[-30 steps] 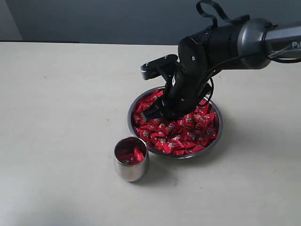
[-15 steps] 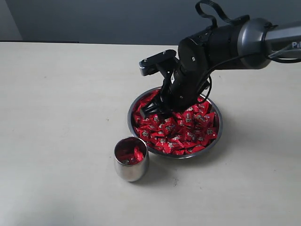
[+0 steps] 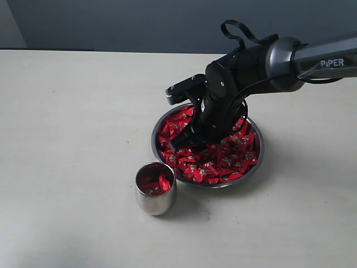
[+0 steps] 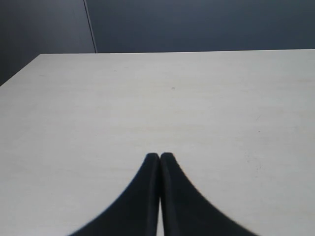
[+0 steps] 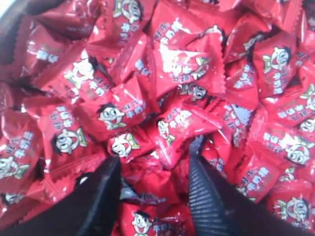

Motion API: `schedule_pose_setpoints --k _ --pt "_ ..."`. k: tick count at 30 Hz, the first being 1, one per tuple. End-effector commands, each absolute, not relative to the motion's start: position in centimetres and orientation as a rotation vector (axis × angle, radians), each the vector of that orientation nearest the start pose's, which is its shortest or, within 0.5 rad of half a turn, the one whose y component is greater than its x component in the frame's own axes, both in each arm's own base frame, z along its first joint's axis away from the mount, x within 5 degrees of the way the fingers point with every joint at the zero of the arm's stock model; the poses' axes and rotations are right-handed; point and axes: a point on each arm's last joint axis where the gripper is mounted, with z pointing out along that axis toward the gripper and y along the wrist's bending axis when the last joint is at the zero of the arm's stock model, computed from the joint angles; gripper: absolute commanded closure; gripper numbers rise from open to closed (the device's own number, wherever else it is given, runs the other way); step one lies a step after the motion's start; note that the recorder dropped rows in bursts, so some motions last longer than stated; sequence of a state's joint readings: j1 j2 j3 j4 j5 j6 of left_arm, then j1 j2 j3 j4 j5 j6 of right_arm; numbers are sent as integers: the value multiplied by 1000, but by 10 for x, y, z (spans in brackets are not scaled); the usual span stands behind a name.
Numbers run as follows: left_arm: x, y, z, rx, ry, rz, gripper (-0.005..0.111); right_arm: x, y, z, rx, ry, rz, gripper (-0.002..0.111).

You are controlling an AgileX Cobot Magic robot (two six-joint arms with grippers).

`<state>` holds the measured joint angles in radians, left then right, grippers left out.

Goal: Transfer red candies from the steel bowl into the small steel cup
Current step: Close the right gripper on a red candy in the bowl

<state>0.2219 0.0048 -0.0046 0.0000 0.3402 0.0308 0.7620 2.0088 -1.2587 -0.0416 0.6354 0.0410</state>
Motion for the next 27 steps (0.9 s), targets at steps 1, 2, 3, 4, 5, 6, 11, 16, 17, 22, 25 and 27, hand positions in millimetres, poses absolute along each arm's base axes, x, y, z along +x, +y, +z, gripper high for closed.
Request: schedule_pose_setpoints --k 1,2,3,4,5,6,11,16,17,22,25,27 --pt "53 11 183 -174 1808 169 106 286 266 140 -1068 2666 101 76" --pt "53 11 183 -174 1808 169 106 286 266 140 -1065 2664 102 81" --pt "53 11 183 -174 1808 169 106 286 266 140 -1067 2663 100 84" --pt "53 11 183 -174 1808 169 106 286 266 140 -1067 2663 100 87" --pt "53 11 183 -174 1808 169 106 286 266 140 -1067 2663 100 89" --pt "53 11 183 -174 1808 169 106 286 266 140 -1067 2663 100 91" --pt "53 11 183 -174 1808 169 106 286 266 140 -1063 2668 99 98" --pt "53 11 183 -174 1808 169 106 286 265 140 -1069 2670 91 102" --pt "53 11 183 -174 1808 169 106 286 265 140 -1075 2666 84 106" --pt "53 11 183 -174 1808 169 106 287 264 141 -1079 2659 73 109" --pt "53 11 183 -174 1808 169 106 285 263 159 -1064 2624 92 109" --pt "53 11 183 -174 1808 169 106 284 261 176 -1048 2588 111 109"
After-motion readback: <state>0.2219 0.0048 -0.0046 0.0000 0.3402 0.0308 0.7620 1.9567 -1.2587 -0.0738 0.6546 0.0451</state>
